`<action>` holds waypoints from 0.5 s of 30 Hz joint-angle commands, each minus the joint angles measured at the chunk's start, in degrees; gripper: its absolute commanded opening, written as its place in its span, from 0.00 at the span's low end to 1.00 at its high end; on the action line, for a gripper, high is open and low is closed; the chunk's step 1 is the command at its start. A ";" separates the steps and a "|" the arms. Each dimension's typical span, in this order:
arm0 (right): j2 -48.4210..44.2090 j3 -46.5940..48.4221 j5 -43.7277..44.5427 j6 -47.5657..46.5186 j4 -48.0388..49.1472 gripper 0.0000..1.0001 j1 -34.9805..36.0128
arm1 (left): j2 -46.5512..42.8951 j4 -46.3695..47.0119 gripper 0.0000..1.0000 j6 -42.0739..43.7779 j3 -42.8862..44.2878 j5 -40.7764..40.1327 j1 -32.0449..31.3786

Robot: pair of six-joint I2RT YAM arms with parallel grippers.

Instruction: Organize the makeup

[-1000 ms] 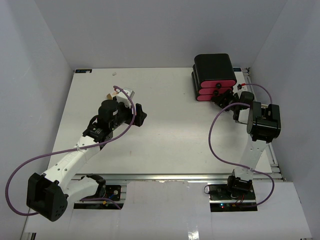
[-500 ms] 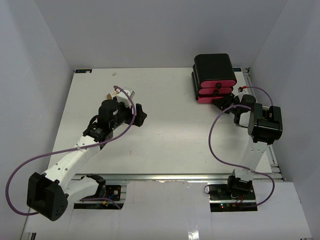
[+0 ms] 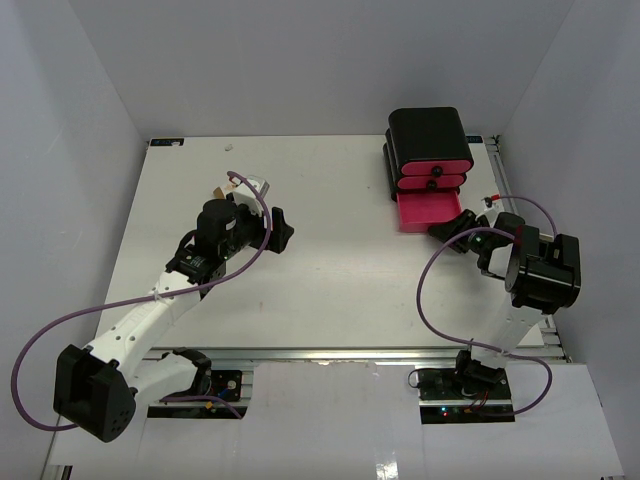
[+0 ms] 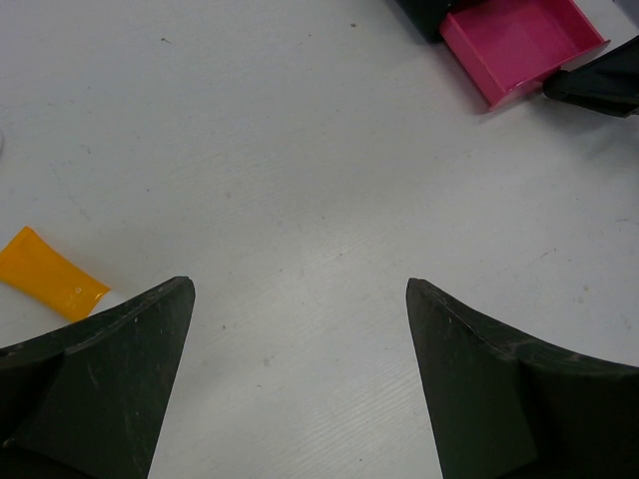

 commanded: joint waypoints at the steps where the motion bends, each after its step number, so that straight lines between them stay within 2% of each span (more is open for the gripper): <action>1: -1.82 -0.09 -3.97 -3.09 -0.52 0.73 -0.25 | -0.72 0.94 0.98 0.39 -0.68 -0.38 0.55; 3: -2.49 1.06 -5.55 -3.99 -3.19 0.90 -0.51 | -0.47 0.94 0.98 0.39 -0.70 -0.65 0.64; 10: -11.53 1.00 -8.95 -13.65 -16.56 0.90 -2.40 | 1.44 0.41 0.98 -0.50 -0.33 0.21 1.15; 15: -23.51 3.55 -12.11 -28.03 -35.67 0.90 -2.57 | 3.25 -0.66 0.98 -2.91 0.54 1.03 2.33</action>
